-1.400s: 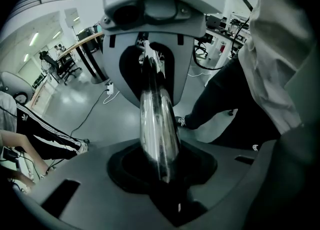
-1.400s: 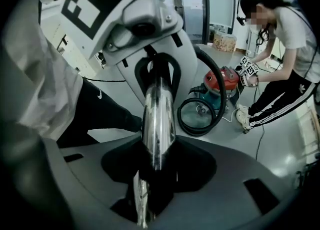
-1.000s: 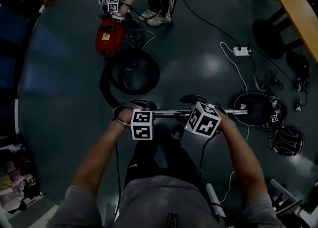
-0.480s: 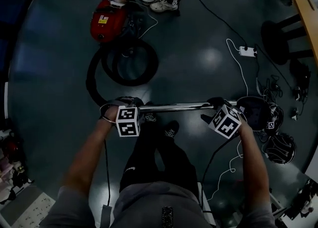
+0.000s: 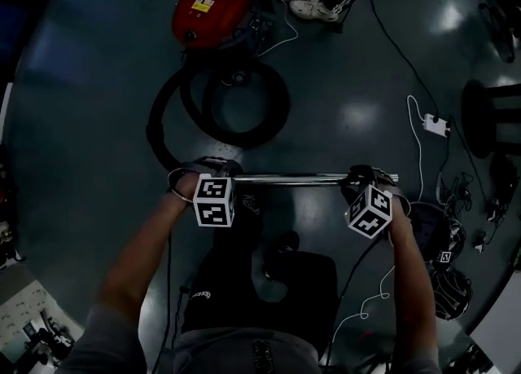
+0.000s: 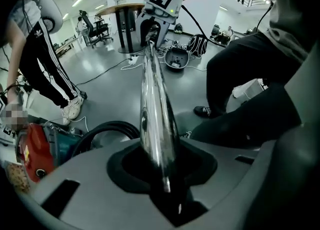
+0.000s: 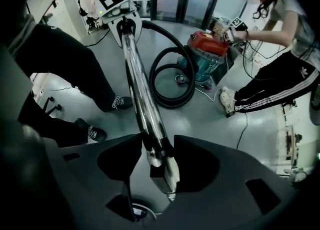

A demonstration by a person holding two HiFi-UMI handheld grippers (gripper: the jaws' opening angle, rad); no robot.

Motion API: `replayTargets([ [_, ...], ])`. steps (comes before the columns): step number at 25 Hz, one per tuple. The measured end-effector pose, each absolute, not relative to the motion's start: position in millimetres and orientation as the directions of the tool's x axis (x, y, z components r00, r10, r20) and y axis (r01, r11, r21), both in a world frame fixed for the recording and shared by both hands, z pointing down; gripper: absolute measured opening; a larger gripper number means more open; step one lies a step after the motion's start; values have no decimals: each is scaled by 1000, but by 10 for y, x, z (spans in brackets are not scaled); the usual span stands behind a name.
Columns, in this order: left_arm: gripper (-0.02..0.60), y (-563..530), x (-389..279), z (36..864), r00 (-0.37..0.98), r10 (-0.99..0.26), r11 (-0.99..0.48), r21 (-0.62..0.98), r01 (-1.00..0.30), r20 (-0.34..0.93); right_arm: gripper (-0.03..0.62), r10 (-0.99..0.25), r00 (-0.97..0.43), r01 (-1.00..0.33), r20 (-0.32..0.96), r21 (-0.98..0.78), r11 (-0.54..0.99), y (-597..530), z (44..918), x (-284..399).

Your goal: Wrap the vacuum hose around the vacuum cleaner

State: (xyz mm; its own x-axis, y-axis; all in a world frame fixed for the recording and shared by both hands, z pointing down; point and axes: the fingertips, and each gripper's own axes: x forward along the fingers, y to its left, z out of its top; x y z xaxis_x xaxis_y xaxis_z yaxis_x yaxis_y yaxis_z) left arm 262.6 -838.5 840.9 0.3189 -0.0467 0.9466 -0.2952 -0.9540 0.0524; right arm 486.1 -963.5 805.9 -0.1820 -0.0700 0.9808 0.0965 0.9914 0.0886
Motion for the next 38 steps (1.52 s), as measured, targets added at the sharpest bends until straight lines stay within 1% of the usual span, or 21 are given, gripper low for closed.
replayTargets([
  [5, 138, -8456, 2535, 9104, 294, -97, -939, 11, -345, 951, 198, -82, -177, 187, 981, 115, 976, -9802, 8752, 4703],
  [11, 138, -8613, 2599, 9902, 247, -156, -915, -46, -401, 956, 196, -127, -170, 243, 977, 167, 956, -10082, 9604, 4701],
  [15, 138, -8699, 2675, 10436, 242, -161, -896, -38, -443, 957, 196, -151, -168, 265, 974, 192, 945, -10264, 10145, 4701],
  [23, 146, -9002, 2993, 11314, 227, -182, -876, -53, -480, 957, 186, -228, -106, 331, 968, 251, 910, -10655, 11082, 4934],
  [29, 149, -9251, 3135, 11855, 197, -224, -886, -116, -449, 954, 186, -244, -60, 311, 968, 250, 917, -10833, 11686, 5120],
  [38, 150, -9413, 3293, 12399, 211, -174, -913, -77, -401, 962, 183, -244, -10, 227, 970, 240, 944, -10900, 12275, 5363],
])
